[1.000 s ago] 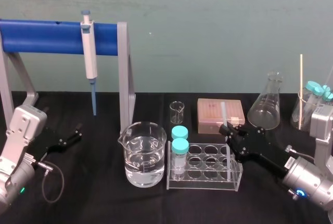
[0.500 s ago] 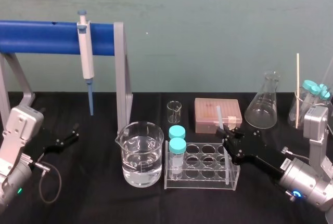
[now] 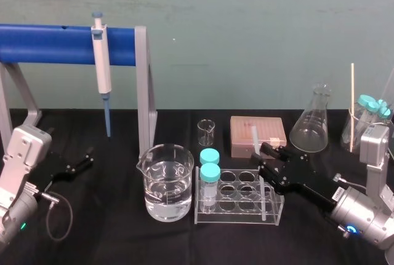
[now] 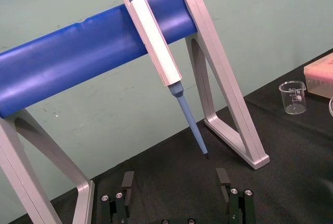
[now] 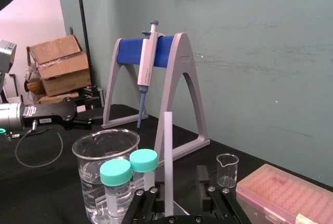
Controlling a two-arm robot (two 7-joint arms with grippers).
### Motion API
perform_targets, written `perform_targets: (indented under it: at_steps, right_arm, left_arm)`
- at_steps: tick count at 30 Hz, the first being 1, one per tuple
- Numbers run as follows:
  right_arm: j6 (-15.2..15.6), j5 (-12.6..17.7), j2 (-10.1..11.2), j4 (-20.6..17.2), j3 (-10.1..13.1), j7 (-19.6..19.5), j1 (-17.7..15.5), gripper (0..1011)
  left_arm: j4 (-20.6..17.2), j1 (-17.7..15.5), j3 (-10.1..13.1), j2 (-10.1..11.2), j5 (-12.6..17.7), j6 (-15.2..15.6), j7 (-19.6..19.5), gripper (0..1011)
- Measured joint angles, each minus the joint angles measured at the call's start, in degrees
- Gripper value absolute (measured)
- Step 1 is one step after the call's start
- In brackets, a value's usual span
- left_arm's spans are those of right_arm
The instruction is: Pick up the stirring rod with one hand, then place it down.
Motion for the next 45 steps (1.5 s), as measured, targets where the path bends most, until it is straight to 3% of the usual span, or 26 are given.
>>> perform_targets:
  at_steps: [18, 22, 26, 29, 30, 31, 33, 34, 37, 39, 45]
  right_arm:
    - [-0.1, 0.1, 0.0, 0.0, 0.0, 0.1, 0.0, 920]
    - [-0.1, 0.1, 0.0, 0.0, 0.0, 0.1, 0.0, 1002]
    - [-0.4, -0.4, 0.1, -1.5, 0.8, -1.3, -0.2, 1000]
    - [-1.6, -2.0, 0.1, -3.9, 2.7, -5.3, -1.3, 1002]
    - [-2.3, -3.3, 0.0, -5.1, 4.0, -8.4, -2.2, 1000]
    - [-2.3, -3.3, 0.0, -5.1, 4.0, -8.4, -2.2, 1000]
    - [-2.7, -6.2, -0.8, -7.4, 6.9, -16.1, -4.4, 1000]
    - [-2.7, -6.8, -1.0, -7.7, 7.5, -17.7, -4.9, 1000]
    - [-1.3, -9.6, -1.8, -8.4, 9.1, -23.9, -6.3, 1002]
    - [1.4, -11.4, -2.5, -8.4, 10.0, -28.2, -7.3, 1000]
    - [6.6, -12.2, -3.6, -6.5, 10.6, -30.6, -7.9, 1000]
  left_arm:
    - [0.0, 0.0, 0.0, 0.0, 0.0, 0.0, 0.0, 1000]
    - [0.0, 0.0, 0.0, 0.0, 0.0, 0.0, 0.0, 1000]
    - [0.0, 0.0, 0.0, 0.0, 0.0, 0.0, 0.0, 1000]
    - [0.0, 0.0, 0.0, 0.0, 0.0, 0.0, 0.0, 1000]
    - [0.0, 0.0, 0.0, 0.0, 0.0, 0.0, 0.0, 1000]
    - [0.0, 0.0, 0.0, 0.0, 0.0, 0.0, 0.0, 1000]
    - [0.0, 0.0, 0.0, 0.0, 0.0, 0.0, 0.0, 1000]
    - [0.0, 0.0, 0.0, 0.0, 0.0, 0.0, 0.0, 1000]
    - [0.0, 0.0, 0.0, 0.0, 0.0, 0.0, 0.0, 1000]
    - [0.0, 0.0, 0.0, 0.0, 0.0, 0.0, 0.0, 1000]
    - [0.0, 0.0, 0.0, 0.0, 0.0, 0.0, 0.0, 1000]
